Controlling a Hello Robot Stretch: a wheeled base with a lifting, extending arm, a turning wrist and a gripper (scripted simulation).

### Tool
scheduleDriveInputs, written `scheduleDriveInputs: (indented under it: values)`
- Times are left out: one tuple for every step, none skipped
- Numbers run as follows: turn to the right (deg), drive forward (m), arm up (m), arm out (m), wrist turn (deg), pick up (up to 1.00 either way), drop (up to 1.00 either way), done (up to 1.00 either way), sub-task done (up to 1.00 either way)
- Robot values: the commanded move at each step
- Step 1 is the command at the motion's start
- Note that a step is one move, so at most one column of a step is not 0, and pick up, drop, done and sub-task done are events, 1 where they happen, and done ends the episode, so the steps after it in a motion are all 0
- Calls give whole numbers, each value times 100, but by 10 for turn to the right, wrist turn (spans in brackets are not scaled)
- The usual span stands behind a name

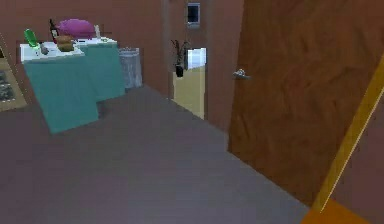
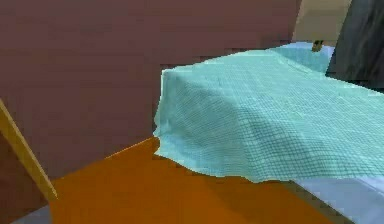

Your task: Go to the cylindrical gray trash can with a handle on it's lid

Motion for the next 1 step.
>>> scheduleDriveInputs:
  values:
    - [-330, 0, 0, 0, 0, 0, 0, 0, 0]
